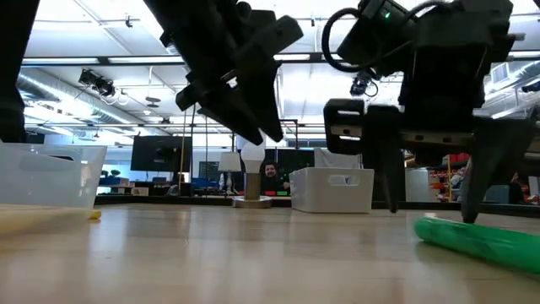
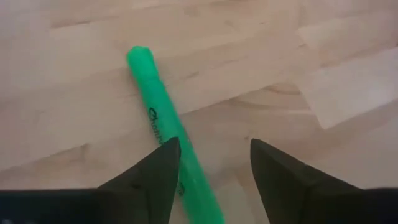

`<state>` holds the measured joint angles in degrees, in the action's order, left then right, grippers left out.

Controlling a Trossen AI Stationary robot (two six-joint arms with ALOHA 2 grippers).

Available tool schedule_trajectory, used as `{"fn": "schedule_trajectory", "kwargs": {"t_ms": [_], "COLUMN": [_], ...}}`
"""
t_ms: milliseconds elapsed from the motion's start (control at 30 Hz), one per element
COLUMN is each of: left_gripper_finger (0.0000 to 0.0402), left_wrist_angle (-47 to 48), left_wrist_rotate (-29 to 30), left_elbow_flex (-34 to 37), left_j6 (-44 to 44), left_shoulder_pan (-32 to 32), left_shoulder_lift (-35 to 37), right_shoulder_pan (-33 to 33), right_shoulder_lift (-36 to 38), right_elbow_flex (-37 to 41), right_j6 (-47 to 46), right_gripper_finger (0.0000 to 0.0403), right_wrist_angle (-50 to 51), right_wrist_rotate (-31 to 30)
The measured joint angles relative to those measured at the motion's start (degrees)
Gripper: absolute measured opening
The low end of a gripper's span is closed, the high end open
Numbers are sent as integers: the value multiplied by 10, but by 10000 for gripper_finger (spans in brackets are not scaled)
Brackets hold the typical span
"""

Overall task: Pick & Place Markers
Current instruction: Put the green highlighter pen into the white bin

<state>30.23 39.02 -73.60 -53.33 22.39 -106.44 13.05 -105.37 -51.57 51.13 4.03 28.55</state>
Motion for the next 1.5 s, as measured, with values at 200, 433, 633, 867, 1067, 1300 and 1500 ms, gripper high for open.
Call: {"fn": "schedule_trajectory", "kwargs": {"t_ms": [200, 433, 633, 867, 1067, 1300, 1500], "left_gripper_finger": [177, 177, 177, 177, 177, 177, 177], "left_wrist_angle": [-3, -3, -3, -3, -12, -29, -41], "left_wrist_rotate": [2, 4, 11, 36, 80, 102, 104], "left_elbow_flex": [0, 0, 0, 0, 0, 0, 0], "left_j6": [1, 2, 1, 2, 1, 2, 1], "left_shoulder_pan": [0, 4, 10, 20, 33, 42, 42], "left_shoulder_lift": [0, 0, 0, 0, 0, 0, 0], "right_shoulder_pan": [-4, -6, -11, -10, 60, 232, 440], "right_shoulder_lift": [-2, -2, -10, 54, 228, 406, 427], "right_elbow_flex": [2, 3, 3, 5, 5, -5, -6], "right_j6": [20, -6, -72, -251, -422, -870, -1176], "right_gripper_finger": [179, 156, 78, 49, 49, 49, 49], "right_wrist_angle": [33, 22, 24, 87, 272, 480, 497], "right_wrist_rotate": [-33, -40, -47, -191, -249, -208, -203]}}
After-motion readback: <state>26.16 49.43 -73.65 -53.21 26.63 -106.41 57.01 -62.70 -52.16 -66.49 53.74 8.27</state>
